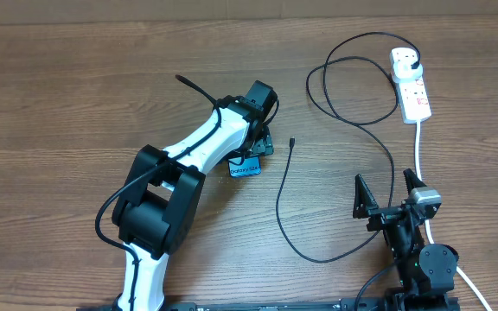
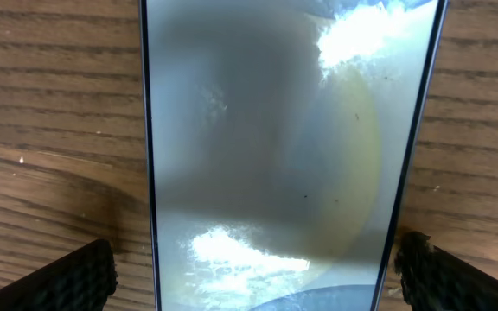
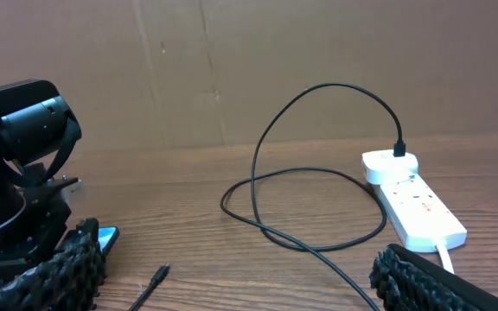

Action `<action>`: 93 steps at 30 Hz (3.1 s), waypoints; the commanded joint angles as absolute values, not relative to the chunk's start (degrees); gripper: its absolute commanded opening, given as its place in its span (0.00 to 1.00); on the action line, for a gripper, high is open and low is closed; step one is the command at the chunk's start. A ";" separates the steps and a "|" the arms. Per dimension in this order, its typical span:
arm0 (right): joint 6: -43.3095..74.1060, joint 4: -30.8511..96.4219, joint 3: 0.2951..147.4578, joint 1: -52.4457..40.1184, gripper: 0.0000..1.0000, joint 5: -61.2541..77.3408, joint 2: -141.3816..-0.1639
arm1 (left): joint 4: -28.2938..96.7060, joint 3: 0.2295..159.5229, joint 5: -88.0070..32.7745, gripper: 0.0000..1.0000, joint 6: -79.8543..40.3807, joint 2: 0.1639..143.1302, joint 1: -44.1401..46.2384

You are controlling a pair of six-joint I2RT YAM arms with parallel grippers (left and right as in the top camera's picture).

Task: Plug charger to phone and switch on socket
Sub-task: 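Close the left gripper on the phone's long edges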

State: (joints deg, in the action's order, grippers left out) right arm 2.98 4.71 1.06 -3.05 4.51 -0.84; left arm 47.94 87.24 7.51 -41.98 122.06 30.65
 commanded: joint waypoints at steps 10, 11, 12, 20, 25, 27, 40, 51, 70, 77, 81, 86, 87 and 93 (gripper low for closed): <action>3.22 4.51 0.47 -3.31 1.00 4.54 -0.16 | 47.53 86.61 6.94 1.00 -42.19 124.40 29.98; 3.22 4.51 0.47 -3.31 1.00 4.54 -0.16 | 47.55 86.61 6.66 1.00 -42.19 124.42 29.78; 3.22 4.51 0.47 -3.31 1.00 4.54 -0.16 | 47.55 86.61 6.33 1.00 -42.19 124.42 29.61; 3.22 4.51 0.47 -3.31 1.00 4.54 -0.16 | 47.59 86.61 5.76 1.00 -42.19 124.42 28.47; 3.22 4.51 0.47 -3.31 1.00 4.54 -0.16 | 47.62 86.61 5.69 1.00 -42.19 124.42 28.53; 3.22 4.51 0.47 -3.31 1.00 4.54 -0.16 | 47.57 86.61 5.72 1.00 -42.19 124.42 28.53; 3.22 4.51 0.47 -3.31 1.00 4.54 -0.16 | 47.66 86.61 5.72 1.00 -42.19 124.42 28.51; 3.22 4.51 0.47 -3.31 1.00 4.54 -0.16 | 47.42 86.59 5.96 1.00 -42.24 124.42 28.51; 3.22 4.51 0.47 -3.31 1.00 4.54 -0.16 | 46.85 86.39 6.35 1.00 -42.24 124.42 28.51; 3.22 4.51 0.47 -3.31 1.00 4.54 -0.16 | 46.63 86.39 6.39 1.00 -42.22 124.42 28.51; 3.22 4.51 0.47 -3.31 1.00 4.54 -0.16 | 46.44 86.39 6.39 1.00 -42.24 124.42 28.51; 3.22 4.51 0.47 -3.31 1.00 4.54 -0.16 | 46.44 86.39 6.42 0.99 -42.24 124.42 28.51; 3.22 4.51 0.47 -3.31 1.00 4.54 -0.16 | 46.41 86.39 6.42 1.00 -42.24 124.42 28.51; 3.22 4.51 0.47 -3.31 1.00 4.54 -0.16 | 46.19 86.39 6.59 1.00 -42.24 124.42 28.51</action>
State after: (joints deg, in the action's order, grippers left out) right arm 2.98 4.73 1.06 -3.05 4.51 -0.84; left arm 46.68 87.24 5.61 -41.98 122.39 28.97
